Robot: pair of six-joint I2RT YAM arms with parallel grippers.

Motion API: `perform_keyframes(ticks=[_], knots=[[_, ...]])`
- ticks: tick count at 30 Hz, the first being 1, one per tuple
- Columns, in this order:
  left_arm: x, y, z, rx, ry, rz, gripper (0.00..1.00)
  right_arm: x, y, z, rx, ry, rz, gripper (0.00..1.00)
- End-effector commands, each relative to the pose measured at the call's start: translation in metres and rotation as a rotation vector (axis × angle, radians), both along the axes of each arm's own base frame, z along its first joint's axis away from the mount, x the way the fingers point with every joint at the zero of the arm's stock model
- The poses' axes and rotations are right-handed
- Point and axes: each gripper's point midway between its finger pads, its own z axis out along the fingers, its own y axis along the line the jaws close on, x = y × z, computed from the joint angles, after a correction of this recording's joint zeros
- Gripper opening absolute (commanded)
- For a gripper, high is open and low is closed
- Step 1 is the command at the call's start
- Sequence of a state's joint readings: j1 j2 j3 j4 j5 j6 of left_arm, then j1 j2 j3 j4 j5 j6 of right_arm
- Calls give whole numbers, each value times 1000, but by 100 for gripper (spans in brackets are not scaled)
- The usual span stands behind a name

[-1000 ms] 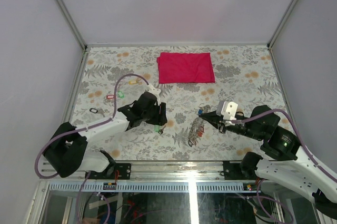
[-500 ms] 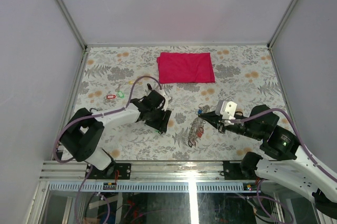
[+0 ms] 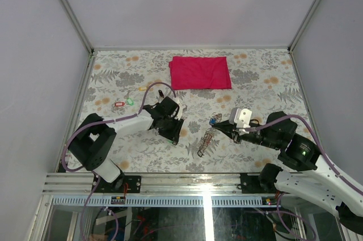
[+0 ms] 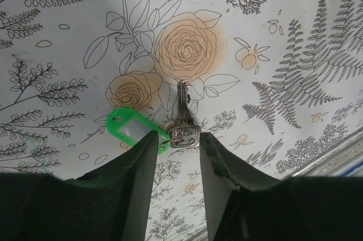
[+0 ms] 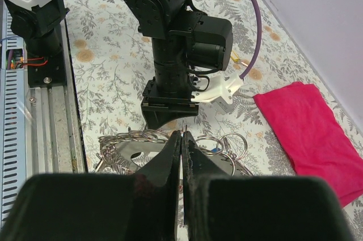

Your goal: Put the keys on the keyring

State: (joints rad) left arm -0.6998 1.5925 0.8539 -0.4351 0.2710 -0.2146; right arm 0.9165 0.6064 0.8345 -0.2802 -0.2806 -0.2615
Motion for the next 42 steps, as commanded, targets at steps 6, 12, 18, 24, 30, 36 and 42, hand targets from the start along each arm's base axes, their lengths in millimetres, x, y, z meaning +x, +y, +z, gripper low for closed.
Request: perform_keyframes(ticks=[6, 12, 18, 24, 30, 36, 42], knots=[[-7, 3, -1, -3, 19, 8, 23, -4, 3, 33, 93, -64, 21, 0], [-8, 6, -3, -3, 14, 32, 14, -4, 2, 33, 92, -62, 18, 0], [-4, 2, 7, -28, -14, 40, 2, -4, 2, 33, 95, -58, 19, 0], [-1, -4, 22, -86, -49, 53, 0, -4, 2, 34, 100, -55, 17, 0], [7, -1, 26, -105, -90, 128, 0, -5, 1, 34, 101, -54, 15, 0], [28, -3, 33, -128, -164, 232, 0, -5, 1, 34, 103, -52, 15, 0], [48, -6, 30, -129, -213, 287, 0, -6, 1, 34, 112, -41, 18, 0]])
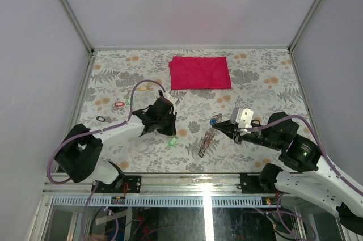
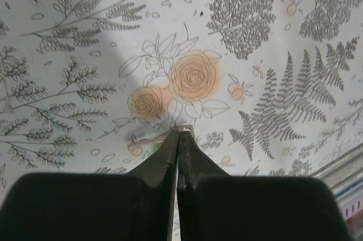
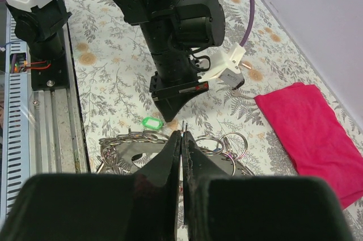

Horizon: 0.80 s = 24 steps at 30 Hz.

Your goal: Put the keys on the keyring

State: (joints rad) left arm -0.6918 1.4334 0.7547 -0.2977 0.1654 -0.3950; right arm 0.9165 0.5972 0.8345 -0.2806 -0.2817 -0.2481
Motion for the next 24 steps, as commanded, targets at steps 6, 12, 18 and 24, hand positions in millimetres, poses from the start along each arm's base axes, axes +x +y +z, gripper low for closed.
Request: perform_keyframes(ticks=[6, 12, 18, 24], knots=[[31, -12, -3, -35, -71, 60, 0, -5, 2, 33, 104, -46, 19, 0], [28, -17, -9, -58, -49, 44, 6, -5, 2, 32, 100, -49, 21, 0], [28, -17, -6, -60, -56, 47, 18, -5, 2, 31, 95, -49, 22, 0], [25, -4, -5, -26, -68, 80, 30, -4, 4, 30, 92, -48, 24, 0]])
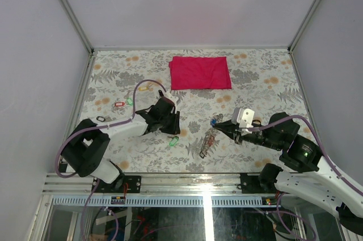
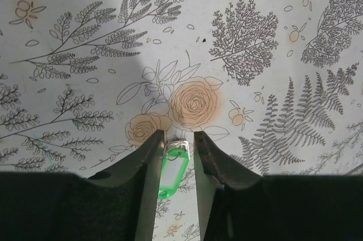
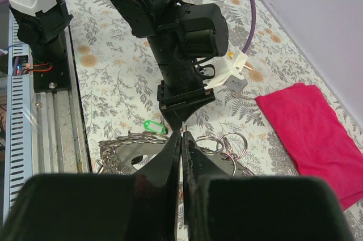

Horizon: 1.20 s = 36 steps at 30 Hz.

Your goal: Put the keys on the keyring

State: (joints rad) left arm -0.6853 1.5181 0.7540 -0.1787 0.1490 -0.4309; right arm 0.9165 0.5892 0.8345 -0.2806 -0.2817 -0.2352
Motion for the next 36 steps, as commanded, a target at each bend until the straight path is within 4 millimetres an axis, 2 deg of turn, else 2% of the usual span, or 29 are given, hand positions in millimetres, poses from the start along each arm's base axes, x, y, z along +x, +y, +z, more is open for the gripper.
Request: perform_keyframes(ticks=[1, 5, 14, 30, 36], knots=[[5, 9, 8, 7, -51, 42, 31, -3, 5, 28, 80, -54, 24, 0], [-2, 15, 4, 20, -29, 49, 35, -3, 6, 27, 77, -50, 26, 0], [-15, 9, -4, -16, 35, 24, 35, -3, 6, 26, 77, -46, 27, 0], [-14, 2, -11, -29, 55, 13, 27, -3, 4, 26, 78, -46, 23, 0], [-9, -1, -3, -34, 30, 16, 26, -3, 4, 26, 77, -44, 22, 0]])
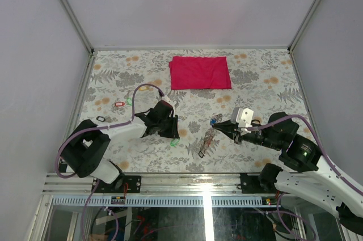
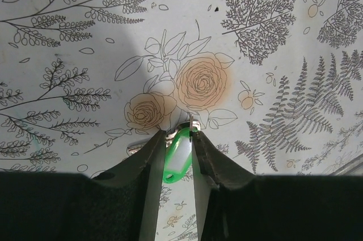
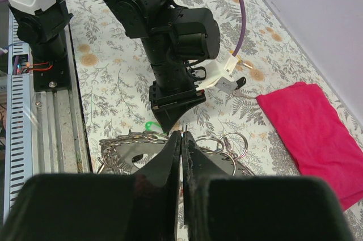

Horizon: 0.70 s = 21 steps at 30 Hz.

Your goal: Put the keys on the keyring

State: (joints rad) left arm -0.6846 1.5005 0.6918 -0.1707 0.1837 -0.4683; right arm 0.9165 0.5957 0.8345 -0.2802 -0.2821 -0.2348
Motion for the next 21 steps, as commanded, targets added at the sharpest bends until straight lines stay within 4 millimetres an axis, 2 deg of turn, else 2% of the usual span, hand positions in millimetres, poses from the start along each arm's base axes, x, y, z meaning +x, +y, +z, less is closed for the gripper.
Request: perform_keyframes(ticks=[1, 11, 21], knots=[[11, -7, 10, -17, -41, 9, 26, -4, 3, 28, 82, -48, 22, 0], [17, -9, 22, -7, -76, 15, 29, -3, 3, 27, 82, -46, 20, 0], [15, -12, 16, -1, -63, 7, 31, -4, 3, 28, 84, -46, 21, 0]])
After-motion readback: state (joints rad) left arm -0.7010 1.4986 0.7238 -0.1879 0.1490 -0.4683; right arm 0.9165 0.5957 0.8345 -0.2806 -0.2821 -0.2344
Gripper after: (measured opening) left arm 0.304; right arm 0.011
